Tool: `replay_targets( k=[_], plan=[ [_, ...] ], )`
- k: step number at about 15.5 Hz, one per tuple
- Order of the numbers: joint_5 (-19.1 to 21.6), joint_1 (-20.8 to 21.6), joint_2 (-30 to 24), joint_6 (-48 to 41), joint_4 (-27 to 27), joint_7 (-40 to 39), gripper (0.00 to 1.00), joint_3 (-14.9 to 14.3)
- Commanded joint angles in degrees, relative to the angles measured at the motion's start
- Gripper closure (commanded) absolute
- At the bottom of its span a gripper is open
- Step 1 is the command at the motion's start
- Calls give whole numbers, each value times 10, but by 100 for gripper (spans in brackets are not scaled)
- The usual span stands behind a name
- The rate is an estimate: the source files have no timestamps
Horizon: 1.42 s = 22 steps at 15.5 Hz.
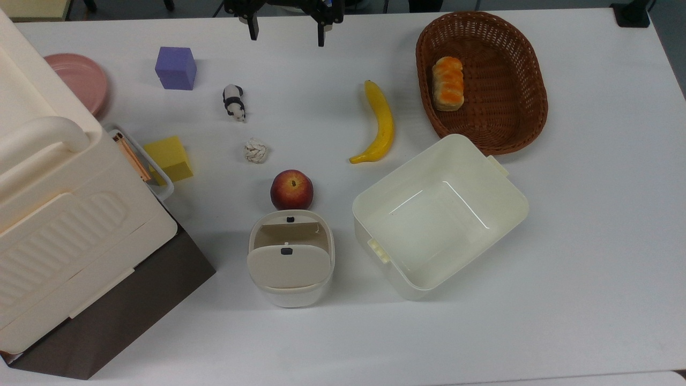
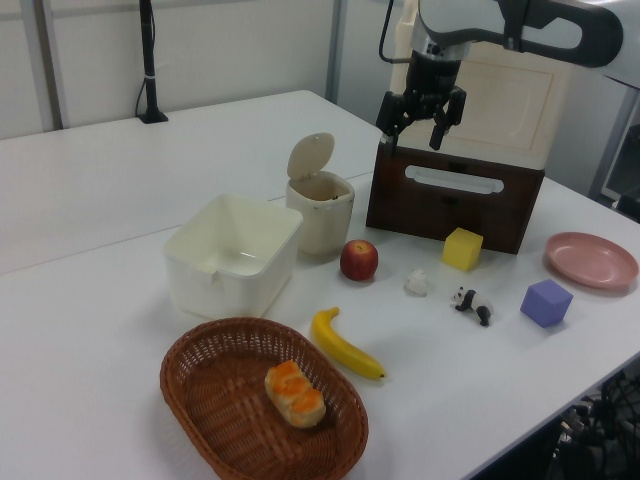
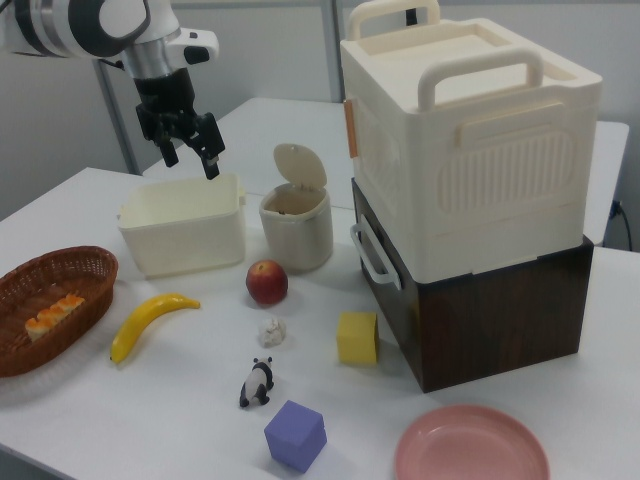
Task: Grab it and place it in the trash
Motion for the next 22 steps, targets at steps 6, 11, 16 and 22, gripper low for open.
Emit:
replay_targets(
  k=[6,11,16,22],
  plan=[
    [-6,3,-15,16,-22,1,0,-1],
    [-9,1,-46,69,-83,2,0,-1],
    [-16,-7,-89,186,-203,3,0,-1],
    [-70,-34,-74,265,-281,3,0,-13]
  ],
)
